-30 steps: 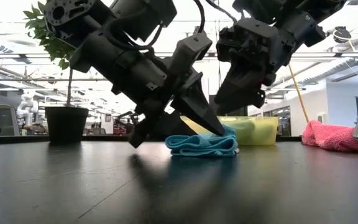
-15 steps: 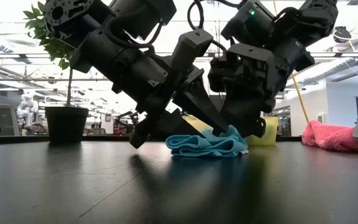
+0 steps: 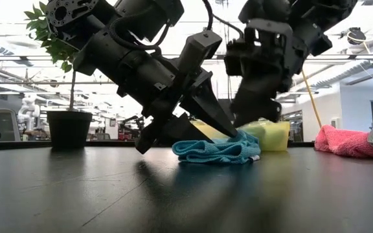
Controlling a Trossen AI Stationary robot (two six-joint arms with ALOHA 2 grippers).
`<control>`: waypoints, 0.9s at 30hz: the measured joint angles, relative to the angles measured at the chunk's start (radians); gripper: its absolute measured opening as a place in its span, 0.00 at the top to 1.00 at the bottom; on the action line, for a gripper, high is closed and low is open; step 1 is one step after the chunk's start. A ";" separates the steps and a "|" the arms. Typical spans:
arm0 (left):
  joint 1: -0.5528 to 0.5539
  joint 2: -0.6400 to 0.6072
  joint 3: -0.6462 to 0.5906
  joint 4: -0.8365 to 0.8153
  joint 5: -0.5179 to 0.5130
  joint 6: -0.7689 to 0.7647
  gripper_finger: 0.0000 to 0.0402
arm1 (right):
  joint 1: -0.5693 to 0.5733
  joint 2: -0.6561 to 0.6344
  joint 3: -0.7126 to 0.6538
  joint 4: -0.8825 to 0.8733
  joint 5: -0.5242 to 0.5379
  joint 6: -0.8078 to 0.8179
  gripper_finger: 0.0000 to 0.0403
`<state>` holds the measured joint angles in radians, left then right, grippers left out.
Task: Fold microfiber towels
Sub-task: Fold the blue microfiber cloth
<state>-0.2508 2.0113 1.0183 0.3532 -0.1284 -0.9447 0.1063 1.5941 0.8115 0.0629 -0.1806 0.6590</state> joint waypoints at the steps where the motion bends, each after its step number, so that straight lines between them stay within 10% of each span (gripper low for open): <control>1: 0.000 0.000 0.000 -0.001 0.000 0.000 0.56 | 0.002 0.008 0.000 -0.011 0.001 0.000 0.59; 27: -0.047 -0.001 0.001 -0.003 0.042 -0.082 0.56 | -0.040 0.035 -0.027 -0.105 0.132 -0.162 0.59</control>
<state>-0.2974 2.0102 1.0195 0.3500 -0.0864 -1.0271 0.0662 1.6295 0.7845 -0.0418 -0.0483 0.4967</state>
